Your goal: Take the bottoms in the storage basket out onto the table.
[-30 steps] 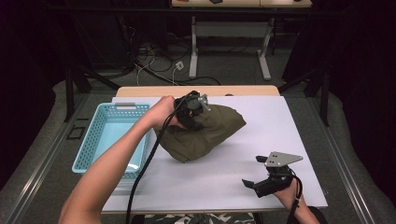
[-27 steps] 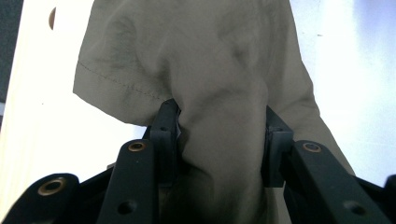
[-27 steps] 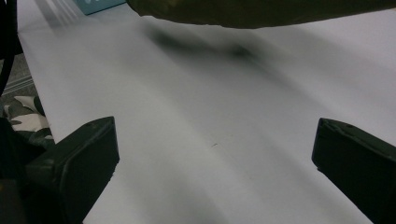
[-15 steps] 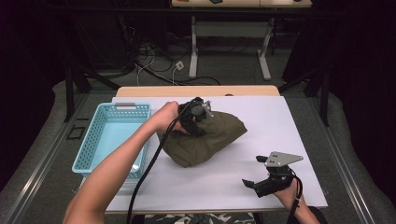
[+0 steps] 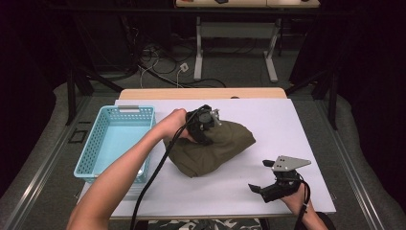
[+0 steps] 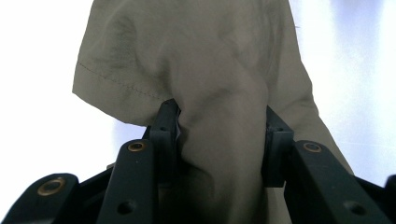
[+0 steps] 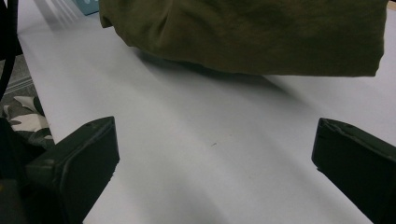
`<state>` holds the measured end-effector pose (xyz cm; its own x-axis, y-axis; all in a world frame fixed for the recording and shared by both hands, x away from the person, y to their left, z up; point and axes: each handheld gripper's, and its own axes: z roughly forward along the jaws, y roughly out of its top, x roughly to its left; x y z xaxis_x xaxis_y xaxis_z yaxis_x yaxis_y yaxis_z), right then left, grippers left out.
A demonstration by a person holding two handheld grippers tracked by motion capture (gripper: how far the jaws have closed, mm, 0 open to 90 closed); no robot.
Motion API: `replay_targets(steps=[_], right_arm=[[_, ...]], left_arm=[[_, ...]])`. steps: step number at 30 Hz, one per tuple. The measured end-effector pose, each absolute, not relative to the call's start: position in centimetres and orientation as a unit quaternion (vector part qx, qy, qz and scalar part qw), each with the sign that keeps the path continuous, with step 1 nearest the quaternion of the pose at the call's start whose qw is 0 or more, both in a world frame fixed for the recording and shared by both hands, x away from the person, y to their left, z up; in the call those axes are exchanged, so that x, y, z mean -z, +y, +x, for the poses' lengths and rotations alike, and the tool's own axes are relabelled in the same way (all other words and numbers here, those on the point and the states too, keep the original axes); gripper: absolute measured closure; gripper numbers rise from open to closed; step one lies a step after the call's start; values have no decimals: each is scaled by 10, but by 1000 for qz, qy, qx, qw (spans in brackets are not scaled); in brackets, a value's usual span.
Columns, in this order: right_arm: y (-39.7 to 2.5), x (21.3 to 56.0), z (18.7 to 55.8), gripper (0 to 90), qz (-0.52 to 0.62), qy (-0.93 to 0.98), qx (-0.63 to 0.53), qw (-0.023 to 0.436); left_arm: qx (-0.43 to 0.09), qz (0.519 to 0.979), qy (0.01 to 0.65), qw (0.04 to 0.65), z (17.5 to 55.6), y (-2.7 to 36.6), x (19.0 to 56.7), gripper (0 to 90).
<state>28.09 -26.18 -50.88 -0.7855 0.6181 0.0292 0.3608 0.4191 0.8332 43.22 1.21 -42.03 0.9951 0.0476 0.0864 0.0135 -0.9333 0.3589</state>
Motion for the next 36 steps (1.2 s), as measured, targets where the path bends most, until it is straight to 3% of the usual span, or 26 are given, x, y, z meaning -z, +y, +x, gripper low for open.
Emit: replay_targets(steps=[12, 36], right_arm=[[-262, 509, 281, 5, 294, 831, -451, 143], [-261, 509, 281, 5, 295, 832, -447, 141]], left_arm=[[-41, 984, 12, 171, 429, 6, 437, 584], [-91, 984, 36, 152, 433, 3, 454, 533]])
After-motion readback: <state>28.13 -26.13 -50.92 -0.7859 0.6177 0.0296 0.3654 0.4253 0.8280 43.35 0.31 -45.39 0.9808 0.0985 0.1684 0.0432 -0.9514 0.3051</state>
